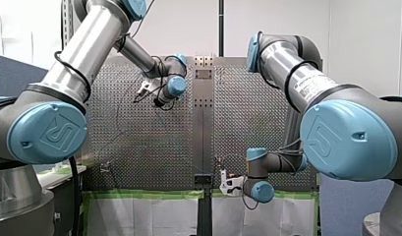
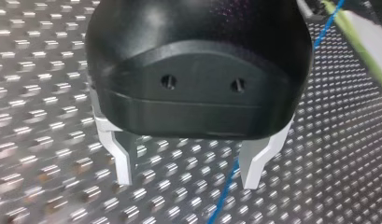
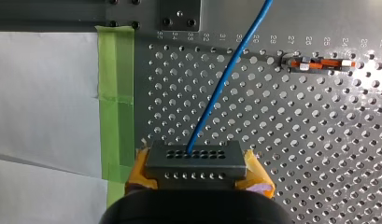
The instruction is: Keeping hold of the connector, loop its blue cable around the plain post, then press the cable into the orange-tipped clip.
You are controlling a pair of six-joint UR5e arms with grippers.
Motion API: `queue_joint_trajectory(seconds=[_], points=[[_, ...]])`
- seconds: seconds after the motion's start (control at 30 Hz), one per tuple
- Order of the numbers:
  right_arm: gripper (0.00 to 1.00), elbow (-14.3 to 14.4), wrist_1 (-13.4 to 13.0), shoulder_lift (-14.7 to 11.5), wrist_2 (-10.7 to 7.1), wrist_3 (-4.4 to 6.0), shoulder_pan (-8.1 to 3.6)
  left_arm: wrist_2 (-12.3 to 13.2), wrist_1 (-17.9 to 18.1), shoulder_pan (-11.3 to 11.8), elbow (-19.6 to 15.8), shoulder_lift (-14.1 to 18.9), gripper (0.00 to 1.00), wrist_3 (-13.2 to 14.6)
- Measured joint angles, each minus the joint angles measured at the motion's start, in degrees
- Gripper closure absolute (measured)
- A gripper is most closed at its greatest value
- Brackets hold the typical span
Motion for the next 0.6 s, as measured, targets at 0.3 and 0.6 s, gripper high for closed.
queue_joint_trajectory(seconds=[0.3,0.6], points=[[1.0,0.0,0.0,0.0,0.0,0.0,0.01,-1.0,1.1,0.0,-0.1,-3.1,0.0,0.2],[1.0,0.0,0.0,0.0,0.0,0.0,0.01,-0.7,2.7,-0.1,-0.1,-4.8,0.0,0.2]])
